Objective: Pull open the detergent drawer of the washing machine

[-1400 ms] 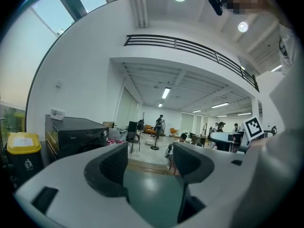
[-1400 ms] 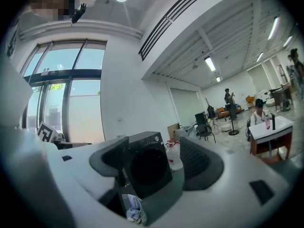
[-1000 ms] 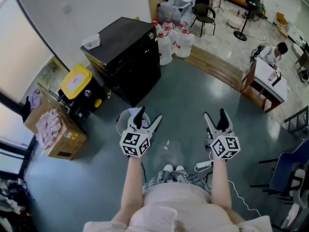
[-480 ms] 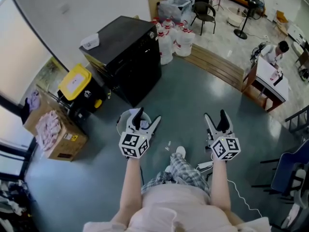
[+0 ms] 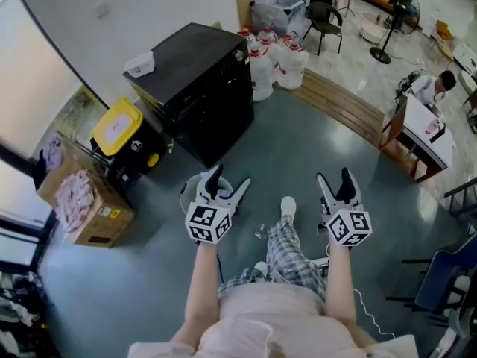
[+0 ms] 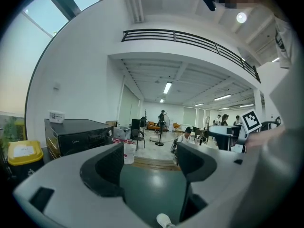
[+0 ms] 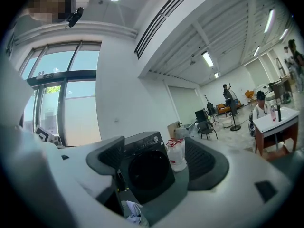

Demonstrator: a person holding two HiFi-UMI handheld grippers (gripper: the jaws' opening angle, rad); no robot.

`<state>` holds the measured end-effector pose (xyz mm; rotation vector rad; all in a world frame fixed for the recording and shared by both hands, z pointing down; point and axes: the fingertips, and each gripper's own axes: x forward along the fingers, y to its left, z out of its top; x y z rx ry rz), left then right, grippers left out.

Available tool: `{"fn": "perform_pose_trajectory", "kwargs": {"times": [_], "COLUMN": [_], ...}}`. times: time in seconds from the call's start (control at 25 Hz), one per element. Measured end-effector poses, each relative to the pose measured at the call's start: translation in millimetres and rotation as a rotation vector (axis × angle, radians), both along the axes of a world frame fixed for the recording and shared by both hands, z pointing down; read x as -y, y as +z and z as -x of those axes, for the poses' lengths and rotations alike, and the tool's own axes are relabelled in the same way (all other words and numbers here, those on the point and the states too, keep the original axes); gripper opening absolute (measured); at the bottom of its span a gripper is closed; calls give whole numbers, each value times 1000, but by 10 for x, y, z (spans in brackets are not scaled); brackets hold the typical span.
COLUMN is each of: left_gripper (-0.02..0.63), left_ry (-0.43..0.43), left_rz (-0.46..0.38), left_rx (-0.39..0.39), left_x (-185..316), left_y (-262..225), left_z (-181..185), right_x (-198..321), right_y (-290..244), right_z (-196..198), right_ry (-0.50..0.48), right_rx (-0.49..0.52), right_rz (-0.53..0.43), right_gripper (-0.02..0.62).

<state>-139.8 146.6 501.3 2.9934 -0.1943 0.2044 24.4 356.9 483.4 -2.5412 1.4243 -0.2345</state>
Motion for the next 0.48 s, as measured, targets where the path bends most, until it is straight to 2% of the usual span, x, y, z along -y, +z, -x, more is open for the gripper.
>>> {"fn": "perform_pose_trajectory", "kwargs": {"times": [0.24,0.48], "left_gripper": [337,337], "left_ry": [-56,-162], "left_rz": [3,9], "left_rx": [5,-1], "left_x": [355,829], "left_y": [105,34], "left_z": [-560,-1279], "right_x": [443,1140], "right_y": [121,113], "right_z": [-670,-1532], "right_ry": [-58,-179], "right_rx": [6,25], "right_rz": [1,26], "right_gripper": [393,393]}}
